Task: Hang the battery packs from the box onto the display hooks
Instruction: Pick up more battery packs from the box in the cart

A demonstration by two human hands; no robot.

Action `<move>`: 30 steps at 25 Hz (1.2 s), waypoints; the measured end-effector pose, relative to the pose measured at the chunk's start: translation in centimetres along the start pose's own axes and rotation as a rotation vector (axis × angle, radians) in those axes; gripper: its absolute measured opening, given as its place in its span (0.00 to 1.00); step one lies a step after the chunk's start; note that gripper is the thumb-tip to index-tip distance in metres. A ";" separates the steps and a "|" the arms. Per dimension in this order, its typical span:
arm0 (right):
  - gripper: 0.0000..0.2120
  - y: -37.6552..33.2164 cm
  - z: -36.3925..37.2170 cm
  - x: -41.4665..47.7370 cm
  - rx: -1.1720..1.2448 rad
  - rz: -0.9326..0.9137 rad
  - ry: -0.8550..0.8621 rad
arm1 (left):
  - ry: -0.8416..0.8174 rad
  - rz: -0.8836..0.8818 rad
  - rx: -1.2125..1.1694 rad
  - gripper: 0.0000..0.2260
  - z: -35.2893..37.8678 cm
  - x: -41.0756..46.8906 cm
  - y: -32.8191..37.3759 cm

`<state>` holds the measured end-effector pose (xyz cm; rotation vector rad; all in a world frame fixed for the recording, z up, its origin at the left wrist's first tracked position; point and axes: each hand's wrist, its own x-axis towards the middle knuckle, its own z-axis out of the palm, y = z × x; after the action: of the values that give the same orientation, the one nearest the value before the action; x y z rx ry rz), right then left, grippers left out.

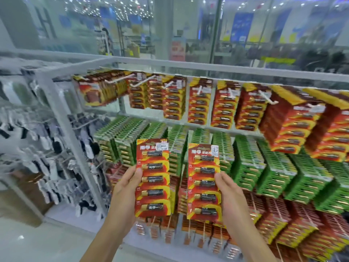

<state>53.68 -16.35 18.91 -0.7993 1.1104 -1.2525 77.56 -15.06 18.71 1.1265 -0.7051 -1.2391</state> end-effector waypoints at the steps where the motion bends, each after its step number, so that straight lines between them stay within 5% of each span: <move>1: 0.30 0.3 1.5 0.4 -0.006 -0.001 -0.010 | 0.005 0.004 -0.001 0.14 -1.0 0.7 0.7; 3: 0.37 0.5 4.6 1.4 0.000 -0.007 -0.033 | 0.023 0.010 -0.015 0.14 -2.9 2.4 1.9; 6: 0.15 0.1 8.4 2.9 0.033 0.025 -0.078 | 0.063 -0.006 -0.024 0.16 -4.4 5.0 2.9; 10: 0.39 0.8 10.8 6.8 0.059 0.003 -0.057 | 0.067 -0.015 -0.021 0.16 -4.9 8.3 3.9; 12: 0.41 0.7 11.7 8.7 0.064 0.008 -0.027 | 0.061 -0.023 -0.058 0.22 -4.8 10.0 4.3; 14: 0.29 -0.2 12.3 10.4 0.071 0.043 0.001 | 0.055 -0.031 -0.076 0.29 -4.5 11.6 4.9; 19: 0.05 -0.5 12.6 13.8 0.119 0.050 0.044 | 0.046 -0.008 -0.092 0.16 -3.8 14.7 5.5; 30: 0.20 -0.8 15.1 14.6 0.174 0.090 0.205 | -0.096 0.145 -0.007 0.12 -2.1 19.0 12.2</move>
<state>67.10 -32.37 21.29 -0.4931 1.1694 -1.3562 88.30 -33.43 26.58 0.9975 -0.8394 -1.1773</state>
